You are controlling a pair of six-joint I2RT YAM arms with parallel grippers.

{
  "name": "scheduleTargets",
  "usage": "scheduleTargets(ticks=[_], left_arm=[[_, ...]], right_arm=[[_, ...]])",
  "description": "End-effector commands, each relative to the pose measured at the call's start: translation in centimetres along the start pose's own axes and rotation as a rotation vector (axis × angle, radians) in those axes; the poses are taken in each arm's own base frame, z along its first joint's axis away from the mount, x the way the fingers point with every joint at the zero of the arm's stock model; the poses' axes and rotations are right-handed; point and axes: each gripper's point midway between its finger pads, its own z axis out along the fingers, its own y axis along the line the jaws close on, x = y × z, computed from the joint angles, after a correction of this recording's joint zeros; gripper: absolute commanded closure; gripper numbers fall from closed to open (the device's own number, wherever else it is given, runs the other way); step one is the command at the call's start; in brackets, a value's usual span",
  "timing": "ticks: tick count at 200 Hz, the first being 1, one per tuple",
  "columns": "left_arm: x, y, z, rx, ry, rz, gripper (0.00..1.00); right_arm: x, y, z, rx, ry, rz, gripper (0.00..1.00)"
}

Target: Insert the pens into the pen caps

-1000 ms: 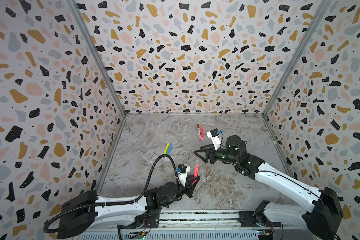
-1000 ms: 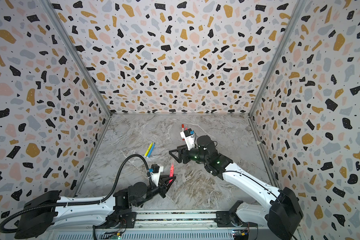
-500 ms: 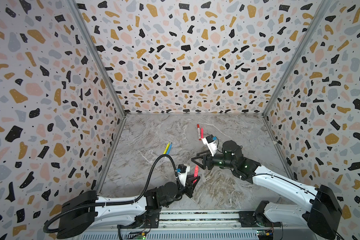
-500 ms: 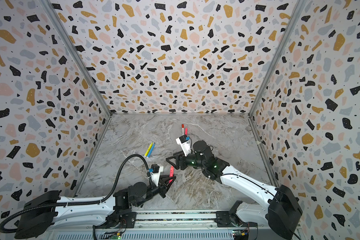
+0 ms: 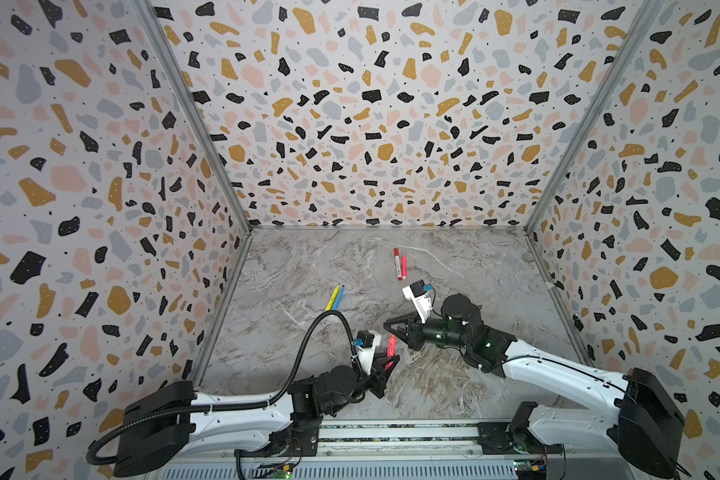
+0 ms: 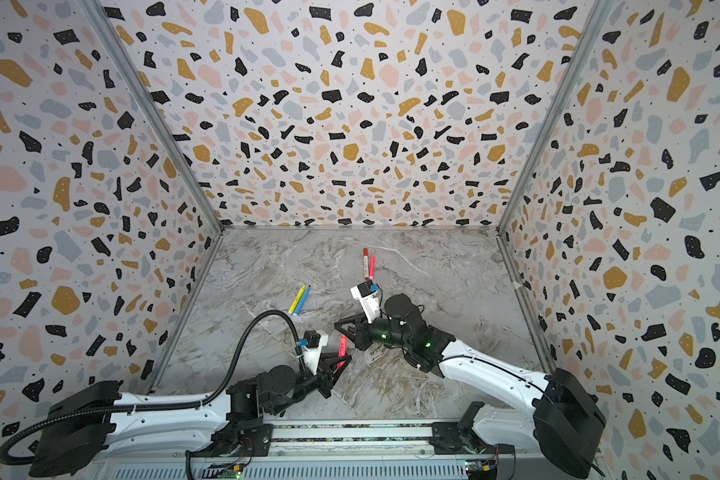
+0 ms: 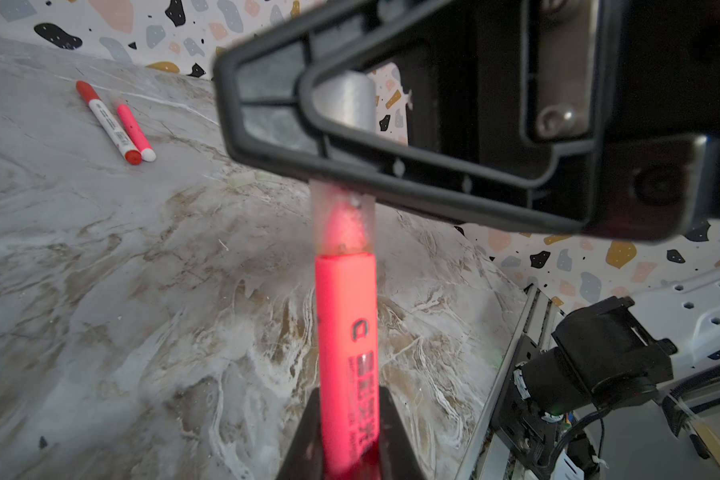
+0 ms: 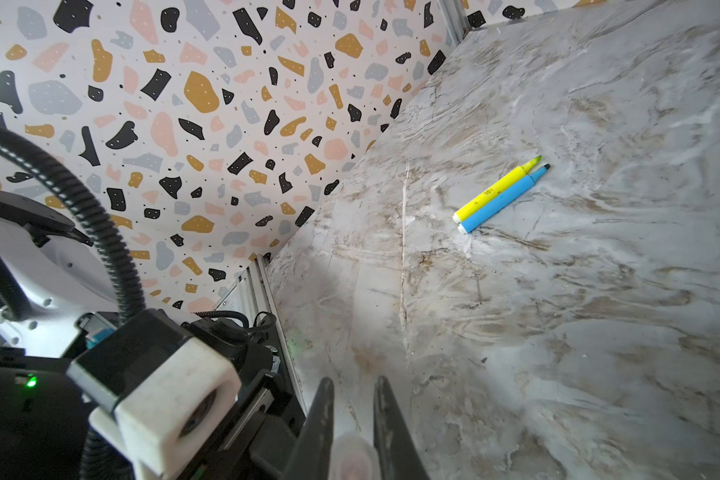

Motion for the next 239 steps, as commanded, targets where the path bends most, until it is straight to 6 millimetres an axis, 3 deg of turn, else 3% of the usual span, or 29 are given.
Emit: scheduleTargets(ticks=[1, 54, 76, 95, 137, 154, 217, 239], left_arm=[[-5.3, -1.7, -0.9, 0.049, -0.193, -0.069, 1.0], [-9.1, -2.1, -1.7, 0.036, -0.297, -0.051, 1.0], [-10.3, -2.1, -1.9, 0.047, -0.319, -0.056, 1.0], [-10.4, -1.9, -1.8, 0.049, -0.319, -0.06, 1.0], [-9.9, -1.3, -1.9, 0.036, -0.313, -0.07, 1.0], [-9.9, -1.0, -2.1, 0.031, -0.32, -0.079, 1.0], [-11.0, -0.6, -2.8, 0.016, -0.35, -0.082, 1.0], [-10.8, -0.4, -2.7, 0.013, -0.343, -0.078, 1.0]], right_arm=[[5.4, -1.0, 0.6, 0.034, 0.103, 0.05, 1.0], [14.7, -2.5, 1.2, 0.151, 0.221, 0.153, 1.0], [16.5, -2.3, 1.3, 0.15, 0.245, 0.172, 1.0], [16.1, -1.7, 1.4, 0.141, 0.233, 0.162, 1.0], [12.2, 0.2, 1.5, 0.135, 0.174, 0.07, 1.0], [11.6, 0.8, 1.8, 0.114, 0.168, 0.058, 1.0], [14.6, 1.7, 2.4, 0.07, 0.219, 0.105, 1.0], [14.7, 2.1, 2.4, 0.06, 0.221, 0.1, 1.0]])
